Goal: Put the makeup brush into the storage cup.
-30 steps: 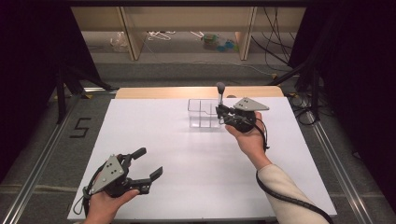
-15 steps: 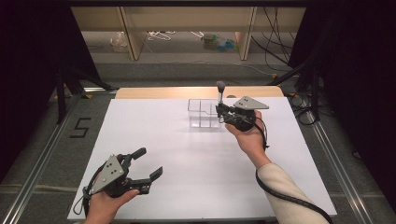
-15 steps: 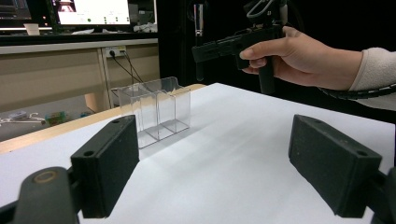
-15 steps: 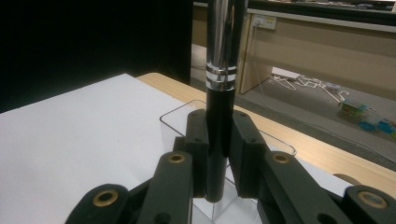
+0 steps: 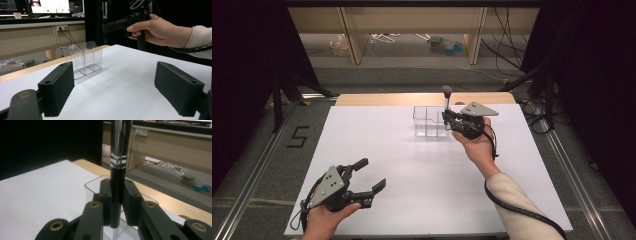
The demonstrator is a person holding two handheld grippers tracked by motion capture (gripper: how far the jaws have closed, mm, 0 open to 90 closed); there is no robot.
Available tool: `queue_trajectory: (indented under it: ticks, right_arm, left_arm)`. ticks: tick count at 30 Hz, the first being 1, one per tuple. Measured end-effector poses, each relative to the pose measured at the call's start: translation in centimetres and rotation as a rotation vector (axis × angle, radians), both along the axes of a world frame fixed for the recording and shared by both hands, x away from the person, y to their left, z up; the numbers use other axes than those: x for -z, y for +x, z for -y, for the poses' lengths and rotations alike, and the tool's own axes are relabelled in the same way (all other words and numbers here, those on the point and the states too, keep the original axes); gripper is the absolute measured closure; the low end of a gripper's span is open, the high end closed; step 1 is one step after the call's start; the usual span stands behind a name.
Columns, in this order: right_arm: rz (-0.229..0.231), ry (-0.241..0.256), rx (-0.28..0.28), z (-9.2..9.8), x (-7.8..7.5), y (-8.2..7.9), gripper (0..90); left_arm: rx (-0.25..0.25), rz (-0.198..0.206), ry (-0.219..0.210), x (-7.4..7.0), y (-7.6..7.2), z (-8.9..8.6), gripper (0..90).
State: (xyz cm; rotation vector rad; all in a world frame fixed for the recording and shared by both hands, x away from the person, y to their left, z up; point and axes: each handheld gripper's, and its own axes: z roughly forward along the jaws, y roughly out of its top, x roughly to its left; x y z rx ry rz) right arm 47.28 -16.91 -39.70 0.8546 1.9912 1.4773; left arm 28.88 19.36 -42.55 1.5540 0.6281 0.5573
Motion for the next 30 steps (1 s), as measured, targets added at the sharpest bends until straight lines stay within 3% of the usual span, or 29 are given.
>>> queue_trajectory:
  ticks: [30]
  right_arm:
    - [0.007,-0.002,0.005,-0.19,-0.19,0.6,79.4]
  left_arm:
    - [-0.002,0.004,0.005,0.01,0.0,-0.12,16.1]
